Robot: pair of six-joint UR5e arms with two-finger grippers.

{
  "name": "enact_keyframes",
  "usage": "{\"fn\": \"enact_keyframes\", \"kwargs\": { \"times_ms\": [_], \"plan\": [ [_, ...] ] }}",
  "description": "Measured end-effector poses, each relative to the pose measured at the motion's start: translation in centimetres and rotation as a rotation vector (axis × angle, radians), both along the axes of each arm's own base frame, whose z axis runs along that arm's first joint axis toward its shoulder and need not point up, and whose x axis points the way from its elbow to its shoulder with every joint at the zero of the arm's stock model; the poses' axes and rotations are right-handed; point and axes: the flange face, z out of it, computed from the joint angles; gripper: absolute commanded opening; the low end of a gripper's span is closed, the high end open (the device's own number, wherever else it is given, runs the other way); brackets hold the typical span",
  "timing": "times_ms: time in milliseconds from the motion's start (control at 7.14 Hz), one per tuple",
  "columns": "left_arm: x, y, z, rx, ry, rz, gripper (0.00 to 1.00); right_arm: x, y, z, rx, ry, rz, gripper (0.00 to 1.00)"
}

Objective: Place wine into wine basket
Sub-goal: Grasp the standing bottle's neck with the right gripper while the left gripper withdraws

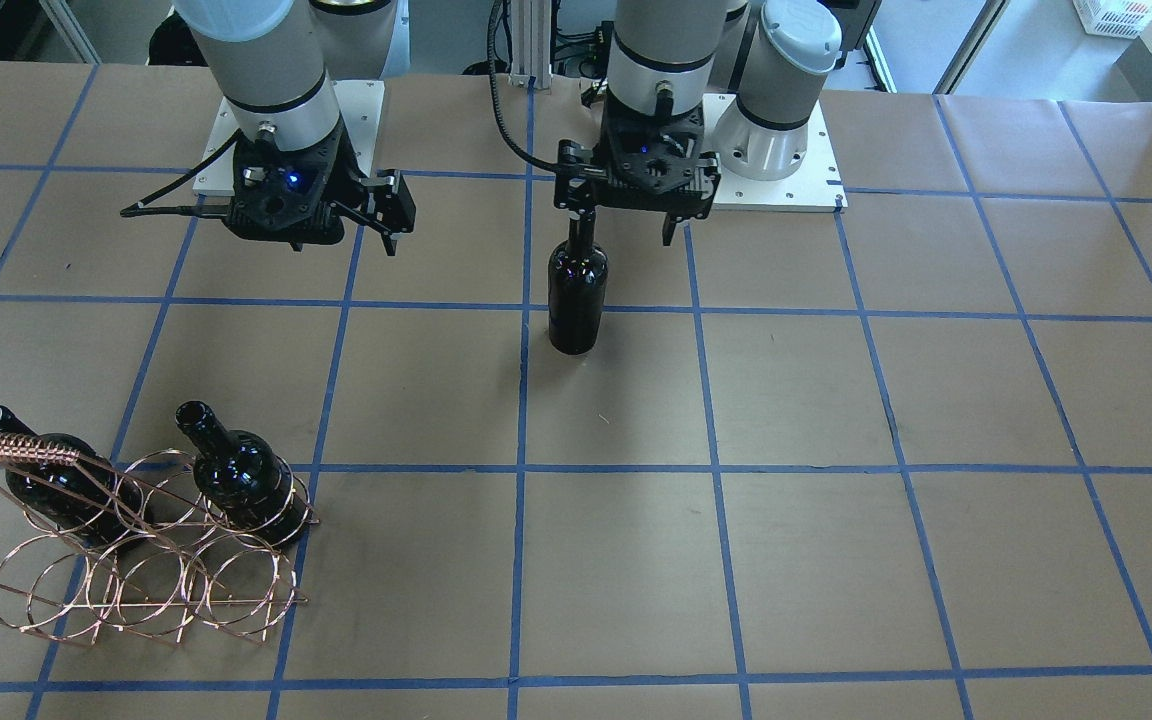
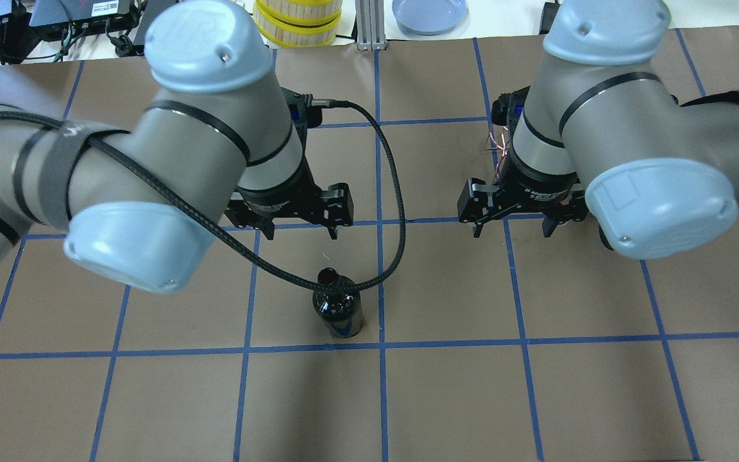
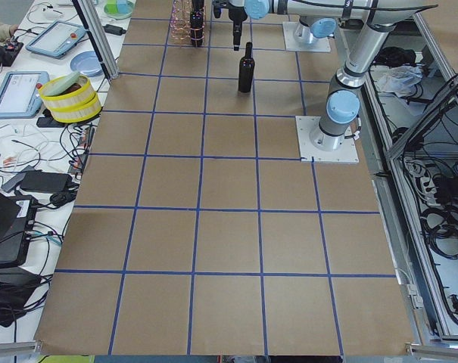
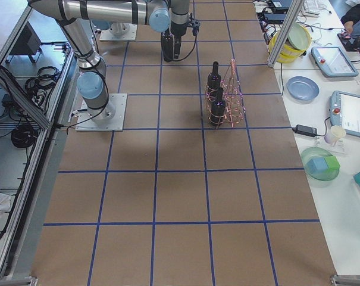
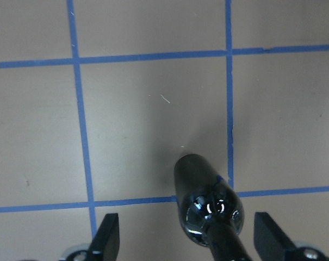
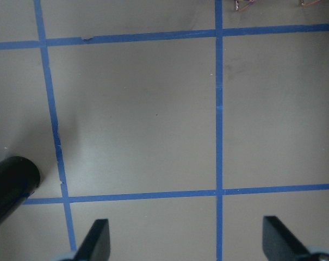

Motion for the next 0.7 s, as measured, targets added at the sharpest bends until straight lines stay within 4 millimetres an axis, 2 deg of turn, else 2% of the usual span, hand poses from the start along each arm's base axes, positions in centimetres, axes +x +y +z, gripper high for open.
{"fn": "enact_keyframes", "kwargs": {
  "times_ms": [140,420,561,701],
  "plan": [
    [3.7,-2.0,1.6,0.003,0.000,0.016,0.92,1.6,0.6,0.2,-0.015,0.000,-0.009,0.99],
    [12.1,-5.2,3.5,-0.012,-0.006,0.053,0.95,5.5,2.0,0.9,-0.044,-0.003,-0.047,1.00],
    [16.5,-6.4,4.5,-0.030,-0.016,0.066,0.95,8.4,2.1,1.9,-0.068,-0.011,-0.042,1.00],
    [19.9,-7.2,5.2,-0.041,-0.020,0.084,0.95,11.2,1.9,3.0,-0.091,-0.021,-0.031,1.00]
  ]
}}
